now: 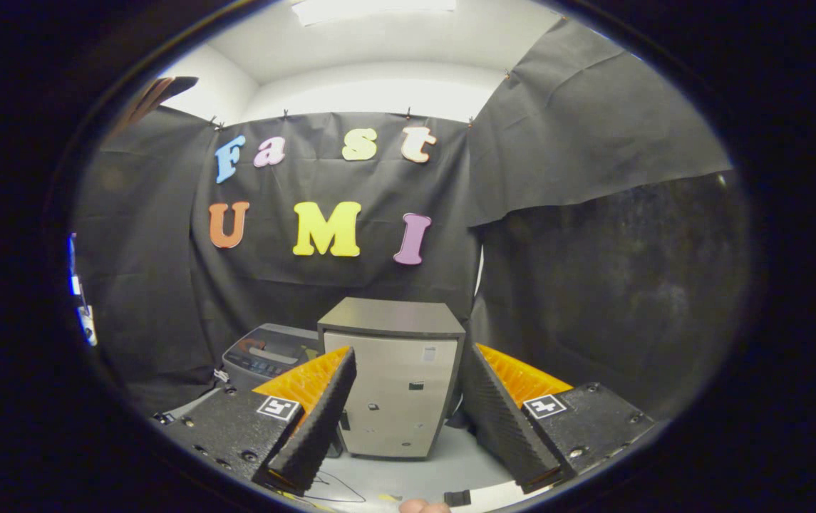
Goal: Put the clothes into the washing machine and then close the washing machine lid.
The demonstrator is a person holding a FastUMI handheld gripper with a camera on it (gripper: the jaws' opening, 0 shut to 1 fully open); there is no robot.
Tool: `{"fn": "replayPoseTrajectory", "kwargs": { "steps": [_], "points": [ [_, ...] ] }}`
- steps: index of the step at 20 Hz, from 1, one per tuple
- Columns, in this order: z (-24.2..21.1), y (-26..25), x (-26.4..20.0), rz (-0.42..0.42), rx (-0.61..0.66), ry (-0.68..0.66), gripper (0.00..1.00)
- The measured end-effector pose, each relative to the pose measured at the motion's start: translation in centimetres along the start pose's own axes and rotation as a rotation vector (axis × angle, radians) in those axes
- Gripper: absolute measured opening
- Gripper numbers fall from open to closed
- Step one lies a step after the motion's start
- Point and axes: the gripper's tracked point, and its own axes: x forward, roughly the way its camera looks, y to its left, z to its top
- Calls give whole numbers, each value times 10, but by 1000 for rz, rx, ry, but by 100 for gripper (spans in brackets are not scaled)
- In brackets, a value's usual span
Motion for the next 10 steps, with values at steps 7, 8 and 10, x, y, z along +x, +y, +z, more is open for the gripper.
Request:
{"fn": "replayPoseTrajectory", "kwargs": {
  "steps": [7, 8, 10],
  "points": [
    [8, 1, 10, -1, 0, -2, 99],
    [9, 1, 12, -5, -1, -4, 99],
    [12, 2, 17, -7, 6, -7, 99]
  ]
}}
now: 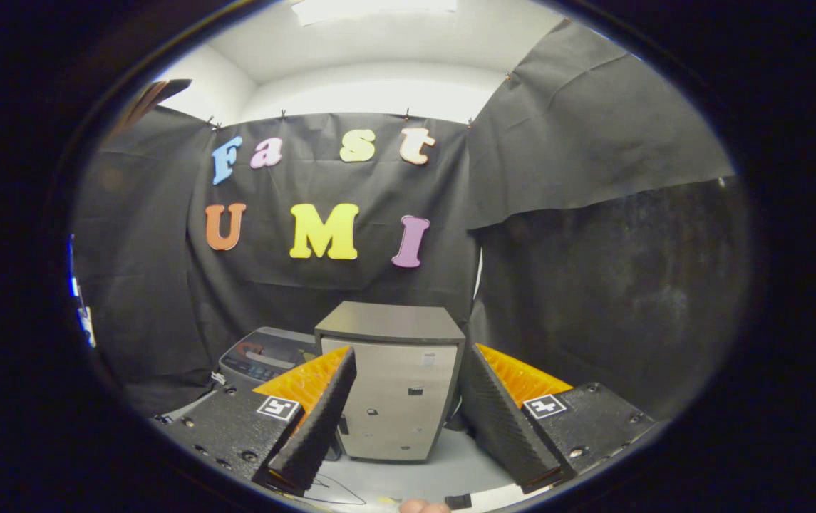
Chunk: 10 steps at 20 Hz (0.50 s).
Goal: Put the clothes into the washing machine and then close the washing machine lid.
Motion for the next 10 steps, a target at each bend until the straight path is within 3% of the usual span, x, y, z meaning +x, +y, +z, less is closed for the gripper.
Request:
{"fn": "replayPoseTrajectory", "kwargs": {
  "steps": [10],
  "points": [
    [4, 3, 24, -15, 27, 10, 99]
  ]
}}
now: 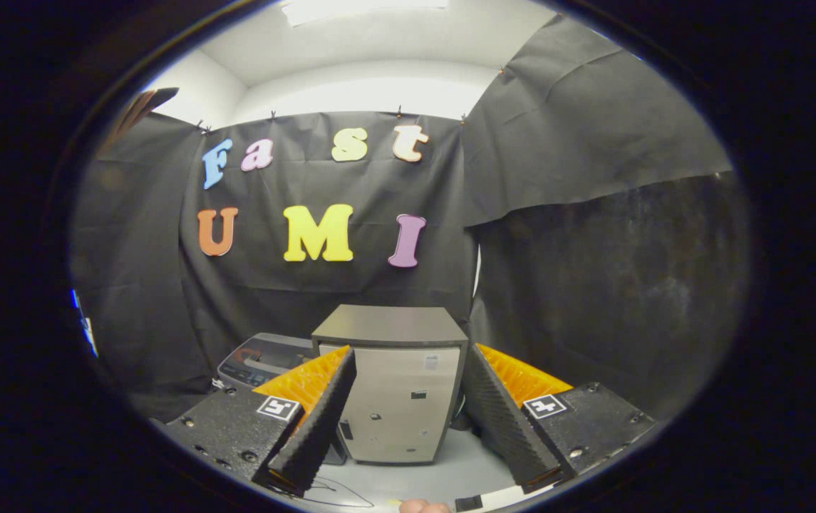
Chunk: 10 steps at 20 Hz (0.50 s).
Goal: Put the clothes into the washing machine and then close the washing machine lid.
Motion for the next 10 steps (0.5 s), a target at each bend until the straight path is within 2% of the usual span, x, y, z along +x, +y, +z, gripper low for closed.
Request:
{"fn": "replayPoseTrajectory", "kwargs": {
  "steps": [10],
  "points": [
    [5, 1, 16, -14, 8, -1, 99]
  ]
}}
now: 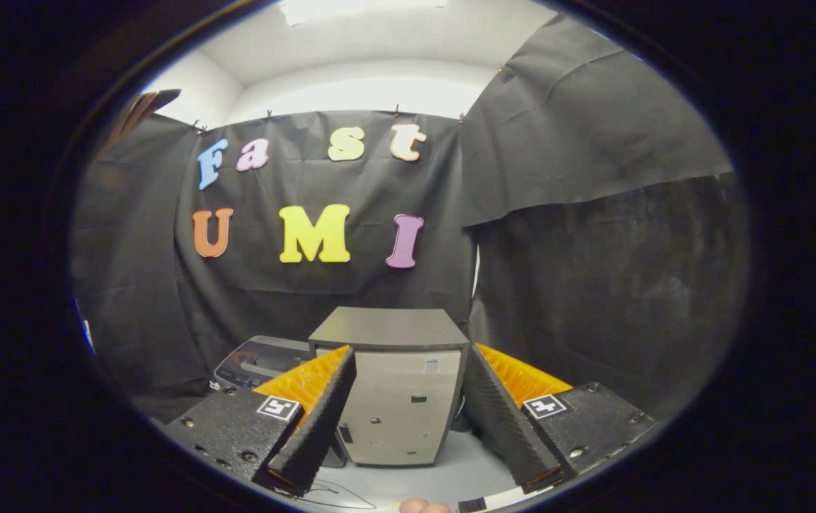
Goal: Put the clothes into the washing machine and then close the washing machine lid.
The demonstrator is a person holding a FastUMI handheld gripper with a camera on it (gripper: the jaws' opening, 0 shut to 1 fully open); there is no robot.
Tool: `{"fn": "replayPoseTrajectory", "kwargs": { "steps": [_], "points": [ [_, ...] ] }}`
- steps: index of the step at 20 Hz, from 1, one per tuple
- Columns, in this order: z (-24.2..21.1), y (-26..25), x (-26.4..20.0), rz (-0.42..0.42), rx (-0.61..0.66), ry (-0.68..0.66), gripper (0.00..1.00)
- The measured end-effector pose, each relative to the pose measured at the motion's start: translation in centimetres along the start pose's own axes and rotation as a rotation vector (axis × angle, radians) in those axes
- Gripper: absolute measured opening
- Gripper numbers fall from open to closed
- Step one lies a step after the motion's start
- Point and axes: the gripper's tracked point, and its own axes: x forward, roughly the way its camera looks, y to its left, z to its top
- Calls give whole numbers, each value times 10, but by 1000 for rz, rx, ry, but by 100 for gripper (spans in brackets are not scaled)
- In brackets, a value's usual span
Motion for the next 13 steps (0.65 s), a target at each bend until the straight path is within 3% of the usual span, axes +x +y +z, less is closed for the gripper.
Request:
{"fn": "replayPoseTrajectory", "kwargs": {
  "steps": [13],
  "points": [
    [-4, -8, 6, 1, 0, 21, 99]
  ]
}}
